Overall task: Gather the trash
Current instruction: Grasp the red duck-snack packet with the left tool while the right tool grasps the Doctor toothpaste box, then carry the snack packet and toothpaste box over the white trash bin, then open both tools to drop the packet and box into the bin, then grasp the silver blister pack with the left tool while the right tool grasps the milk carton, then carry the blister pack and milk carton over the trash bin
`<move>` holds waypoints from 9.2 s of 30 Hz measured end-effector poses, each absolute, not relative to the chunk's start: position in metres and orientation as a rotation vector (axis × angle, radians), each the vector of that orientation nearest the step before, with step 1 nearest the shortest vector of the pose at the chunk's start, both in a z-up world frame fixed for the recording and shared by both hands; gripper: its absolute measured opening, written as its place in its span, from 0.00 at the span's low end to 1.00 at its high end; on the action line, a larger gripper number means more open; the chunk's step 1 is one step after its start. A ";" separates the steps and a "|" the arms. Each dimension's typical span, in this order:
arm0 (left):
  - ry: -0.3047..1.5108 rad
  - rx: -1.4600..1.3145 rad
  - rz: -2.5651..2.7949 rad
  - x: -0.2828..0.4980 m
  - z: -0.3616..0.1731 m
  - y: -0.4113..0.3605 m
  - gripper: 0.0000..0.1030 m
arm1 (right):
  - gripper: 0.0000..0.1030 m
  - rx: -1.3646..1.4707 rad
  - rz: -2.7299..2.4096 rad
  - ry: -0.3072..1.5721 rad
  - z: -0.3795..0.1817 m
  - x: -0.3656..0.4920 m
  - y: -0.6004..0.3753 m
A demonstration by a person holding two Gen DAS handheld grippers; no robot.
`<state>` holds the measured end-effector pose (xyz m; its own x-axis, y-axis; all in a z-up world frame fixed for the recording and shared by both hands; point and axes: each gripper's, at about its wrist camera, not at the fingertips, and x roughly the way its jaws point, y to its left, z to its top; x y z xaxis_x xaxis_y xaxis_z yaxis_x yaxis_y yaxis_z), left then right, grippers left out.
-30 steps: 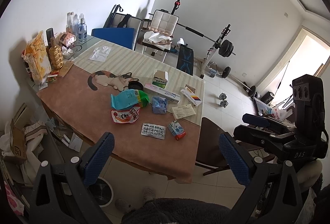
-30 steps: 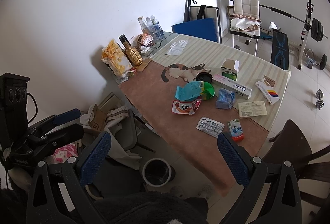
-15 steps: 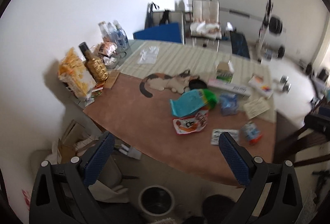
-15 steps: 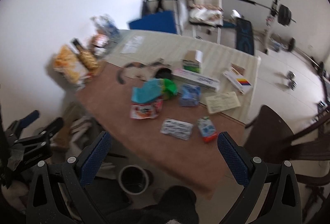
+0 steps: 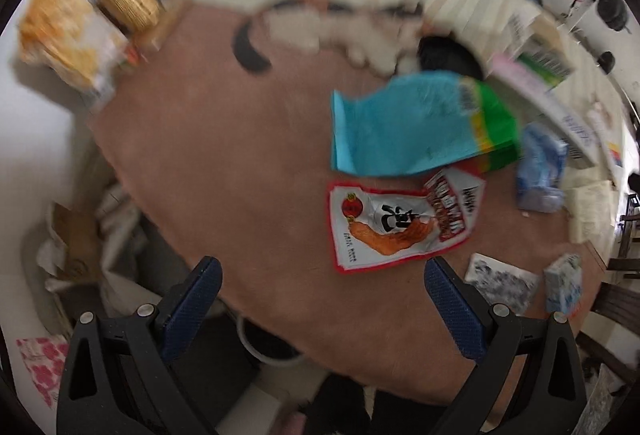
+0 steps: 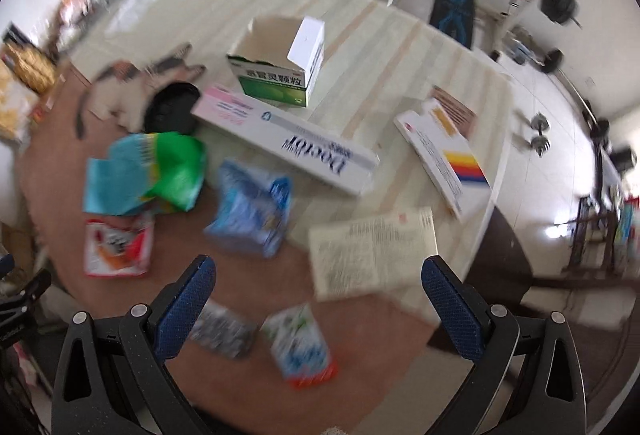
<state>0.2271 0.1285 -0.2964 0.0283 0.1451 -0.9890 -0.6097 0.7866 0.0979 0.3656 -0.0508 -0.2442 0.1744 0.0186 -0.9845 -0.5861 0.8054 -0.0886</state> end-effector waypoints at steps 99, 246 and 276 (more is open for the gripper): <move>1.181 -0.622 0.511 0.092 -0.189 0.138 0.53 | 0.51 -0.306 0.660 1.432 -0.267 0.333 -0.037; 1.508 -1.067 0.627 0.142 -0.411 0.060 0.73 | 0.58 -0.260 0.389 1.660 -0.353 0.317 -0.201; 1.457 -0.571 0.559 0.153 -0.351 0.007 0.61 | 0.51 -0.587 0.515 1.493 -0.349 0.269 -0.139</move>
